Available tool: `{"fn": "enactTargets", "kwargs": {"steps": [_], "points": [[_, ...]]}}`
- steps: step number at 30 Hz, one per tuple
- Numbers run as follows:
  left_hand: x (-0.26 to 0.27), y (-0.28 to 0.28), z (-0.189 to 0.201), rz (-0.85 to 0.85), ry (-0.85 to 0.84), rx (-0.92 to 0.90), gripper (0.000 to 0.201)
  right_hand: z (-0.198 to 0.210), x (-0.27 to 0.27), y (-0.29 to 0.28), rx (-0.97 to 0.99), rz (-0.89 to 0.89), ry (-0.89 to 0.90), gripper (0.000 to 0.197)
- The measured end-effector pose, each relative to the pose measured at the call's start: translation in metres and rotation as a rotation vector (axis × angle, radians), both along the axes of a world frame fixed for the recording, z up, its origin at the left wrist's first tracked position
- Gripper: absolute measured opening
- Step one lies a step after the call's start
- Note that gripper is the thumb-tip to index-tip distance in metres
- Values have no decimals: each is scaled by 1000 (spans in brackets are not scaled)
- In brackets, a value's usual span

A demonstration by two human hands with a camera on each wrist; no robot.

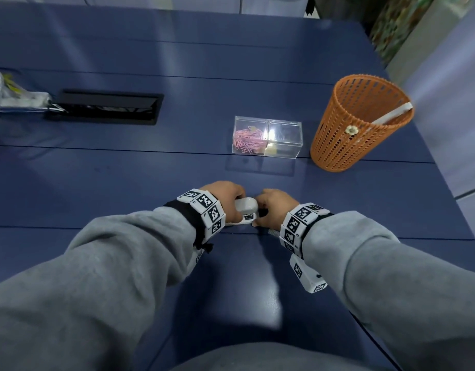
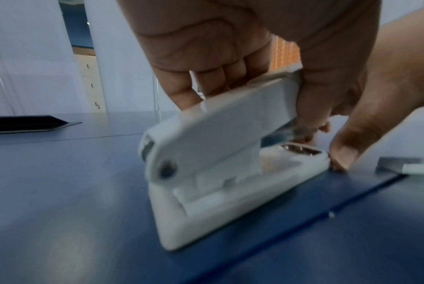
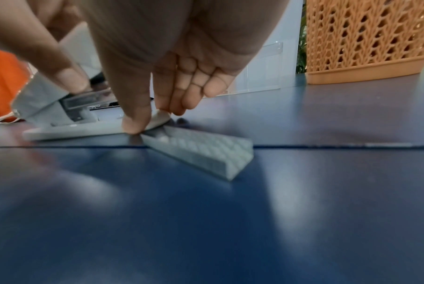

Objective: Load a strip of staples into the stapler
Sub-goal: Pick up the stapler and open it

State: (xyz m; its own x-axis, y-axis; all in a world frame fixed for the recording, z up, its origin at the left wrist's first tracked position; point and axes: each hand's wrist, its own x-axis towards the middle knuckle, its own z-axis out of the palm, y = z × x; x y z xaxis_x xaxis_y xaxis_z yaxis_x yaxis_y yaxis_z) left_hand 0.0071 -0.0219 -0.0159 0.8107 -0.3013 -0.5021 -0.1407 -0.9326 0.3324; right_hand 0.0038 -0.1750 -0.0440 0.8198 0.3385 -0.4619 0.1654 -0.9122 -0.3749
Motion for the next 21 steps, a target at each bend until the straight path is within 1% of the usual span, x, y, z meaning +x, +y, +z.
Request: {"fn": "enactTargets", "kwargs": {"steps": [1,3,4,6,8,11,15,18,21], "points": [[1,1,3,7,-10,-14,31,1,0,0,-1,1,-6,16],[1,5,11,21,-30,-45,30,1,-1,-2,-4,-9,-13,14],[1,7,16,24,-42,-61,30,0,-1,-3,-3,-13,-17,18],[0,13,25,40,-70,-103,30,0,-2,-5,-8,-14,-22,35],[-2,21,33,73,-104,-150,29,1,-3,-5,-11,-5,-34,39],[-8,33,41,97,-151,-178,32,2,-4,-4,-28,2,-38,37],[-15,53,47,156,-182,-233,27,4,-5,-2,-52,2,-35,36],[-20,71,46,211,-203,-286,24,7,-5,0,-80,13,-36,31],[-21,92,40,275,-208,-301,23,9,-5,2,-107,26,-31,28]]}}
